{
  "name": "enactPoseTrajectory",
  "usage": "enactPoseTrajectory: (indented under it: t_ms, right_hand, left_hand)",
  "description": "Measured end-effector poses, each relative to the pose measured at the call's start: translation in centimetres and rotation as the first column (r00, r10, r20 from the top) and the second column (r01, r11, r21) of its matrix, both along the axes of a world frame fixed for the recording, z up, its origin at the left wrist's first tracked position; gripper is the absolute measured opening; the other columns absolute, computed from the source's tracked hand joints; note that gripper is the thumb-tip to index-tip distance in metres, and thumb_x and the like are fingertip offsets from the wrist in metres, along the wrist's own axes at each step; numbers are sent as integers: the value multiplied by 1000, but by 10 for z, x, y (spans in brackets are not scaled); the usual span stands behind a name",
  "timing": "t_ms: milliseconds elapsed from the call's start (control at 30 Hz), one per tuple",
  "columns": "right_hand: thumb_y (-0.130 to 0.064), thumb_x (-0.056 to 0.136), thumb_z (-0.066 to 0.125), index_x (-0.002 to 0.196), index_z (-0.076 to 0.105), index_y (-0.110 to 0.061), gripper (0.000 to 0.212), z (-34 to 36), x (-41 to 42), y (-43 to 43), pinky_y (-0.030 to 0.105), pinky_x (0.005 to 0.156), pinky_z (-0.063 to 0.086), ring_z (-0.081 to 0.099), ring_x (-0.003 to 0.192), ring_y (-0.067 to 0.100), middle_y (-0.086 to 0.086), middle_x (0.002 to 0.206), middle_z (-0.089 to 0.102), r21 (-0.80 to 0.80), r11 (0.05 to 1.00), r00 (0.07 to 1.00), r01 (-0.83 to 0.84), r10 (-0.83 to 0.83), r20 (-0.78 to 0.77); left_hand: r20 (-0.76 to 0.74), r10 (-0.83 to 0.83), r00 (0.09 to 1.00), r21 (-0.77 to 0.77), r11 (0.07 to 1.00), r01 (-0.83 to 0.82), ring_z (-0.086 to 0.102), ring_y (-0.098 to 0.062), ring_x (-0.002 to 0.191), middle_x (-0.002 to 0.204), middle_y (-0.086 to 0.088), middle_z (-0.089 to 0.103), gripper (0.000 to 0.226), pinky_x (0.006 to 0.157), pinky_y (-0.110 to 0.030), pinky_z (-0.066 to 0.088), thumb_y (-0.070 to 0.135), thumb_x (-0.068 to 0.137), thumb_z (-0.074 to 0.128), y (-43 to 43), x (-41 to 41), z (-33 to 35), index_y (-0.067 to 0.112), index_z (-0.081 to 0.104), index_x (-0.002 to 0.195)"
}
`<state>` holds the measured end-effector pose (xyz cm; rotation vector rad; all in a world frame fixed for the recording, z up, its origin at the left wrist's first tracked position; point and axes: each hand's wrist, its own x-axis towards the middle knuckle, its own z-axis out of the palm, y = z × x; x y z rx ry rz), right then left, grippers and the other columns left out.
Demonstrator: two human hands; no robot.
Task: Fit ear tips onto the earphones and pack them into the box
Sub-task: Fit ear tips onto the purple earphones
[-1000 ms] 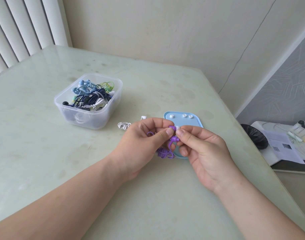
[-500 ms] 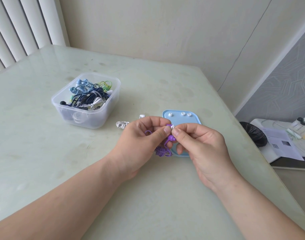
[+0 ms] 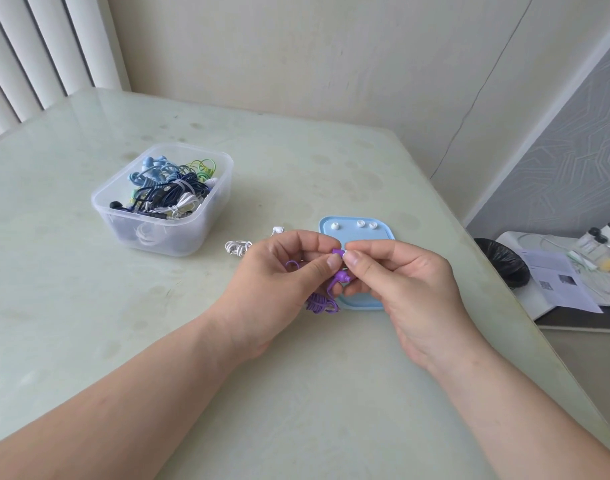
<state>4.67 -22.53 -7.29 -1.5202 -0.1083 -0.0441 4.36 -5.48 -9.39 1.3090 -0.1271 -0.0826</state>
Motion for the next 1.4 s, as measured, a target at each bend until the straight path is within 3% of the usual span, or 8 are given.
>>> enactPoseTrajectory:
  t_ms: [267, 667, 900, 1067, 1133, 1233, 1333, 1400]
  right_hand:
    - [4, 94, 66, 94, 71, 0, 7, -4, -1, 3, 29, 69, 58, 71, 65, 28, 16, 81, 74, -16, 1000, 994, -27, 28, 109]
    - [0, 91, 69, 101, 74, 1, 11, -4, 4, -5, 56, 85, 59, 71, 81, 40, 22, 96, 77, 65, 998, 998, -19, 23, -67]
    - [-7, 91, 73, 91, 79, -7, 6, 2, 4, -3, 37, 65, 58, 71, 72, 34, 18, 87, 78, -8, 1000, 999, 4, -4, -50]
    - [-13, 91, 76, 92, 77, -9, 4, 15, 31, 1, 31, 58, 57, 68, 65, 21, 11, 79, 76, -211, 974, 995, 82, -92, -37]
    - [-14, 92, 74, 91, 76, -15, 2, 18, 55, 1, 22, 54, 53, 67, 62, 17, 1, 76, 74, -453, 885, 994, 108, -102, 36]
    - [-22, 94, 71, 102, 75, -22, 9, 20, 88, 7, 16, 64, 49, 64, 75, 14, -5, 91, 70, -818, 567, 992, 96, 16, 128]
    - [-23, 95, 64, 78, 67, -23, 17, 16, 105, 15, 29, 69, 48, 62, 81, 28, 2, 89, 62, -965, 258, 990, 40, 124, 74]
    - [-19, 95, 62, 76, 64, -21, 20, 12, 111, 18, 32, 70, 52, 63, 82, 31, 5, 92, 61, -984, 176, 990, 42, 127, 65]
  left_hand:
    - [-3, -37, 999, 0, 999, 37, 67, -25, 73, 87, -13, 74, 15, 69, -33, 56, 5, 100, 63, 2, 2, 1, -3, 70, 111]
    - [-45, -73, 996, -23, 997, 72, 67, -24, 70, 88, -14, 76, 19, 68, -32, 56, 8, 97, 65, 5, 2, 4, -2, 72, 112]
    - [-119, -94, 988, -71, 994, 86, 71, -22, 75, 92, -13, 76, 23, 71, -34, 59, 5, 88, 73, 7, 2, 11, 3, 72, 110]
    - [-180, 3, 984, -132, 991, -27, 72, -24, 78, 91, -10, 76, 17, 90, -48, 55, 7, 88, 74, 10, 4, 12, 8, 72, 105]
    - [-205, 20, 979, -173, 983, -56, 72, -24, 80, 93, -10, 76, 20, 93, -49, 55, 9, 86, 74, 10, 5, 13, 9, 71, 105]
    - [-229, 25, 973, -214, 974, -75, 73, -24, 81, 94, -11, 76, 26, 98, -51, 54, 13, 79, 75, 11, 5, 14, 10, 70, 104]
    - [-246, 32, 969, -228, 970, -90, 73, -26, 82, 92, -12, 76, 22, 99, -50, 54, 11, 80, 75, 12, 6, 14, 11, 72, 102]
    - [-257, 39, 966, -237, 966, -102, 74, -26, 84, 93, -12, 77, 17, 98, -49, 55, 6, 85, 74, 13, 7, 13, 10, 72, 102]
